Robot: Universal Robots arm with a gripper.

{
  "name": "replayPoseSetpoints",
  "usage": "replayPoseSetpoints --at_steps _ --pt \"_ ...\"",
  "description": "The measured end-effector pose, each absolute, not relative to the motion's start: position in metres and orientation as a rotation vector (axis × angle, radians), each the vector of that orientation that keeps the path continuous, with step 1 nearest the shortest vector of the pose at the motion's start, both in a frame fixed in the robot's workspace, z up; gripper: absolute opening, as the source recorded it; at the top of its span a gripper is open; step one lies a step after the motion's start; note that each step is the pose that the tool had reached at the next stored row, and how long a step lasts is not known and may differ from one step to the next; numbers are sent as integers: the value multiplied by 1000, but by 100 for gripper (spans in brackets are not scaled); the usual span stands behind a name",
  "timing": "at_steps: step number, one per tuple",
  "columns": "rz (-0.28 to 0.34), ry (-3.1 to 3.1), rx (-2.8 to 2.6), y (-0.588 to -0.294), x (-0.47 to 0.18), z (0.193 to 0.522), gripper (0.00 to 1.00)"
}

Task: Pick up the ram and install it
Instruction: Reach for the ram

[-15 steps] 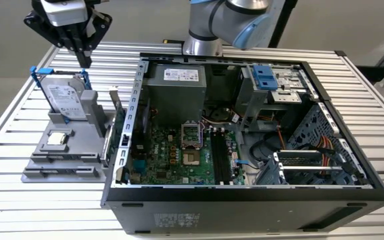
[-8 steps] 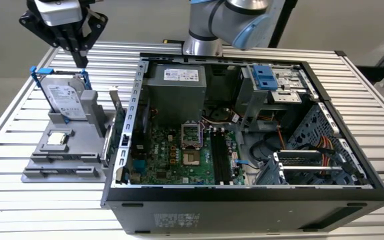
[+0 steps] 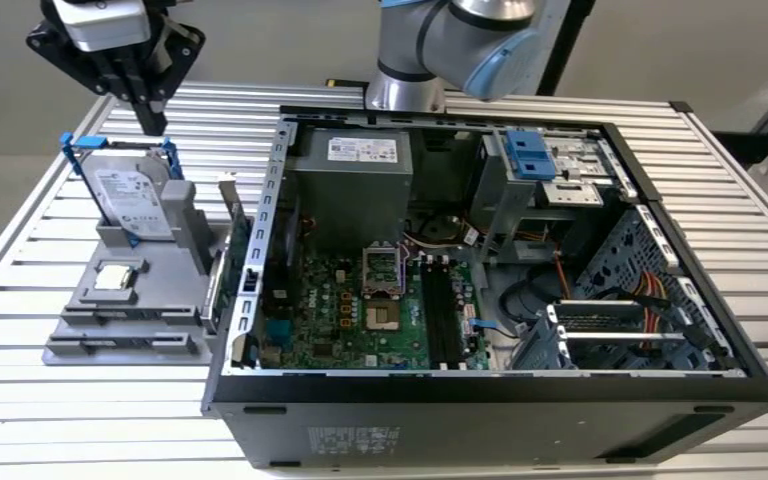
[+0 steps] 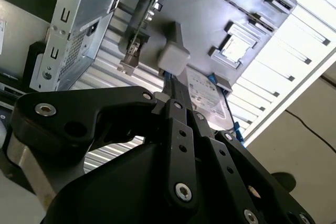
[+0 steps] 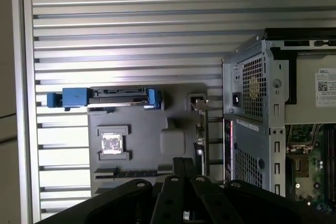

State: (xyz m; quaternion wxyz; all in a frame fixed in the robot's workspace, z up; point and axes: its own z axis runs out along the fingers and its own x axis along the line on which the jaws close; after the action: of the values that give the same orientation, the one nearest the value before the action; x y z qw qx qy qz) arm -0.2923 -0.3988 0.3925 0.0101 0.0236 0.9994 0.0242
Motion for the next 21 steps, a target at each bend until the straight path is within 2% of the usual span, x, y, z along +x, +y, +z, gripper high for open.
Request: replayPoseSetpoints --at_steps 21 --pt "75 3120 64 -399 -313 392 0"
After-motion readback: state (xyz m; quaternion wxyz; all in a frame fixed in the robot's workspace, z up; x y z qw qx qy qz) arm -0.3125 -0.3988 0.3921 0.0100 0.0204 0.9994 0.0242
